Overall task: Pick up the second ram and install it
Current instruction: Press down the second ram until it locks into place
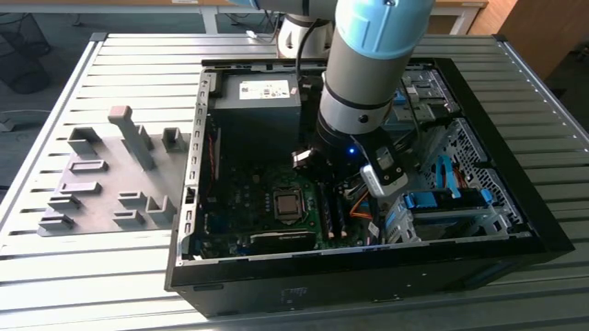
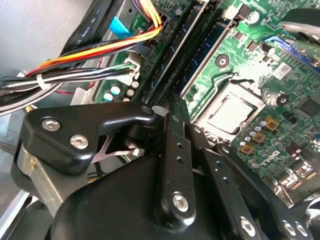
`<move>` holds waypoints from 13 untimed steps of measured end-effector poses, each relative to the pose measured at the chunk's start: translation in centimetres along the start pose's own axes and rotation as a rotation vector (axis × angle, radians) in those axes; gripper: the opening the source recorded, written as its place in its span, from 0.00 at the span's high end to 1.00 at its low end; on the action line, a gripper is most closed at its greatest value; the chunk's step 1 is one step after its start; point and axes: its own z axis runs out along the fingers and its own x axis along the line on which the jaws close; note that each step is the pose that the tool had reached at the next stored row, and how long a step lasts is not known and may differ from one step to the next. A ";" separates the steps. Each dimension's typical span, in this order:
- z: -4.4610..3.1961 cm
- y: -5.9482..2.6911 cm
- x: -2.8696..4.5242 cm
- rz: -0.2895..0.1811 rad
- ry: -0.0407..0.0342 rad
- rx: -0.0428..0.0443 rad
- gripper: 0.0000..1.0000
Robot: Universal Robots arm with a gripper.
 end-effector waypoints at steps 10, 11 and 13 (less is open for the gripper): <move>-1.84 0.00 0.08 0.000 0.0013 0.0036 0.89; -1.84 0.00 0.08 0.000 0.0013 0.0036 0.89; -1.84 0.00 0.08 0.000 0.0013 0.0036 0.89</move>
